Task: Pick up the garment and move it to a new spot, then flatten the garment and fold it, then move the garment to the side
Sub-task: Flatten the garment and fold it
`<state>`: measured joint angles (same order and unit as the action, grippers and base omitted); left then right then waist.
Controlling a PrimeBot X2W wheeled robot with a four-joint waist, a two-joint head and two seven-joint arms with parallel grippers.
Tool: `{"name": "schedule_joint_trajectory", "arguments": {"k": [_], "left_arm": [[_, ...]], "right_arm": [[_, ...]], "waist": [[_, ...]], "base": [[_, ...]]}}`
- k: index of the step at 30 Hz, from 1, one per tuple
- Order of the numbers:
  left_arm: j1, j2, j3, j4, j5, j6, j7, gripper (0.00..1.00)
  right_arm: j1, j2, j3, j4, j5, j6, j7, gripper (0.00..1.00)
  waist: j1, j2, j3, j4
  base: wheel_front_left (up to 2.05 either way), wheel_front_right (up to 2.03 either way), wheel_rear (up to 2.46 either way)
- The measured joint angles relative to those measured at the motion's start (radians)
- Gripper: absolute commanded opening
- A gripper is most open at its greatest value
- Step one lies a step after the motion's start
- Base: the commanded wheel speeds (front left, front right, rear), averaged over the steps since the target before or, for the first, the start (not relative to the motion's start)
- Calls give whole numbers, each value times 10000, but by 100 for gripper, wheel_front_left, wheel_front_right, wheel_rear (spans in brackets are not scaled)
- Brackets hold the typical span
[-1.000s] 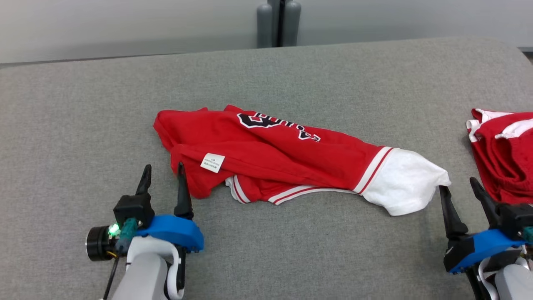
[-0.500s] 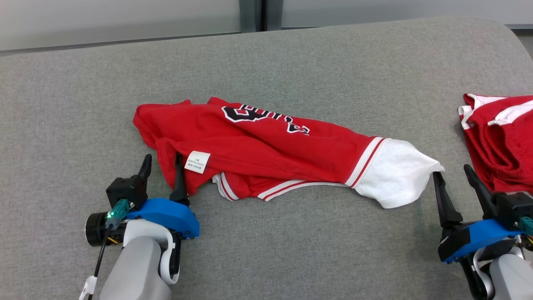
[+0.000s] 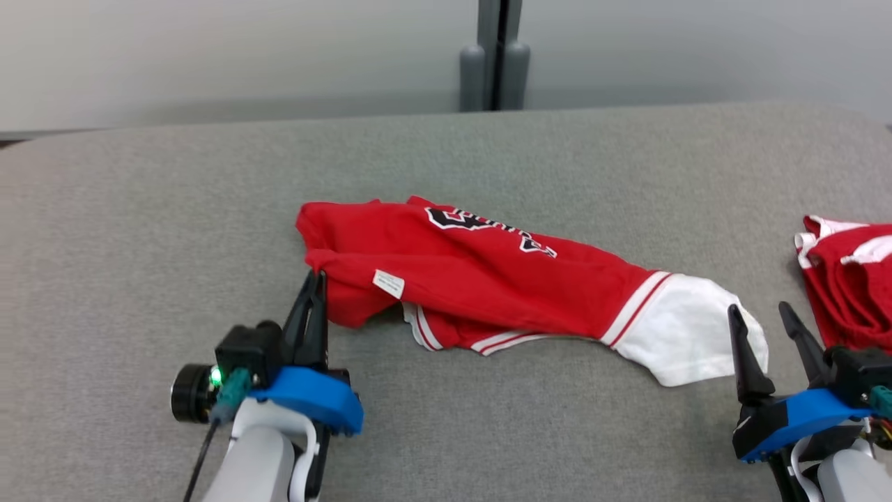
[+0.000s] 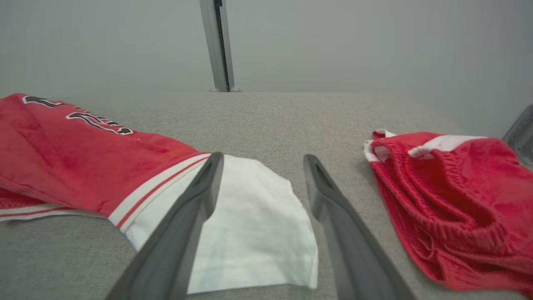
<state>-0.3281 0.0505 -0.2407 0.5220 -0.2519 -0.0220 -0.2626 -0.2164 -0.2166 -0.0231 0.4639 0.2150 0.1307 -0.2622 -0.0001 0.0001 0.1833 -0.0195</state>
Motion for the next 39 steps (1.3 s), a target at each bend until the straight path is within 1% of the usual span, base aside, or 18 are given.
{"name": "schedule_joint_trajectory", "arguments": {"k": [5, 6, 7, 8, 9, 12, 13, 15, 16, 17, 21, 22, 27, 32, 36, 38, 39], "left_arm": [[1265, 0, -88, -1087, 535, -10, -2, 0], [1862, -8, -17, -1269, 796, 73, 0, 0], [2144, -12, 56, -1315, 836, 151, -2, 11], [2415, -2, 132, -1260, 842, 186, -2, 36], [2698, 0, 190, -1137, 871, 224, -2, 100], [3185, -6, 284, -671, 943, 236, 0, 100], [3547, -4, 499, -355, 853, 420, 0, 100], [3647, -4, 681, -322, 746, 504, 0, 100], [3674, 0, 970, -405, 640, 688, 0, 100], [3676, 2, 1072, -535, 546, 757, 0, 100], [3628, 4, 1361, -1210, 500, 913, 0, 100], [3573, 8, 1383, -1371, 487, 911, -2, 100], [3345, 4, 1108, -1561, 470, 602, -2, 100], [3334, 0, 811, -1411, 230, 593, -2, 100], [3462, 4, 418, -1202, -100, 650, -2, 100], [3465, 4, 142, -895, -186, 497, -2, 100], [3475, -4, 25, -654, -408, 416, -2, 100]], "right_arm": [[347, 251, -92, 25, 10, 0, 0, 100], [477, 362, -127, 42, 4, 0, 0, 100], [546, 405, -128, 56, 2, 0, -2, 100], [618, 456, -125, 77, 4, 0, 0, 100], [682, 504, -119, 88, 4, 0, 0, 100], [819, 554, -98, 102, 2, 0, 0, 100], [904, 635, -86, 109, 2, 0, 0, 100], [963, 679, -107, 107, 4, 0, 0, 100], [1035, 754, -184, 71, -6, 0, 0, 100], [1037, 803, -205, 0, -50, 0, 0, 100], [1033, 1011, -324, -416, -355, 0, 0, 100], [1028, 1101, -368, -560, -405, 0, -2, 100], [982, 1335, -336, -892, -614, 0, 0, 100], [969, 1465, -362, -978, -704, 0, 0, 100], [1019, 1507, -405, -897, -721, 0, 0, 100], [1034, 1517, -410, -842, -731, 0, 0, 100], [1035, 1521, -408, -813, -736, 0, 0, 100]], "waist": [[-1, -1, -645, 259], [-1, -1, -858, 295], [-1, -1, -960, 300], [-1, -2, -1045, 286], [-1, -2, -1130, 269], [-1, -2, -1294, 223], [-1, -2, -1425, 152], [-1, -2, -1485, 116], [-1, -1, -1582, 72], [-1, -2, -1609, 61], [1, -1, -1645, 48], [1, -2, -1657, 42], [1, -2, -1724, 5], [1, -2, -1739, -18], [1, -2, -1686, -12], [1, -2, -1645, -2], [2, -2, -1617, -5]], "base": [[0, 0, 0], [0, 0, 0], [0, 0, 0], [0, 0, 0], [0, 0, 0], [0, 0, 0], [0, 0, 0], [0, 0, 0], [0, 0, 0], [0, 0, 0], [0, 0, 0], [0, 0, 0], [0, 0, 0], [0, 0, 0], [0, 0, 0], [0, 0, 0], [0, 0, 0]]}}
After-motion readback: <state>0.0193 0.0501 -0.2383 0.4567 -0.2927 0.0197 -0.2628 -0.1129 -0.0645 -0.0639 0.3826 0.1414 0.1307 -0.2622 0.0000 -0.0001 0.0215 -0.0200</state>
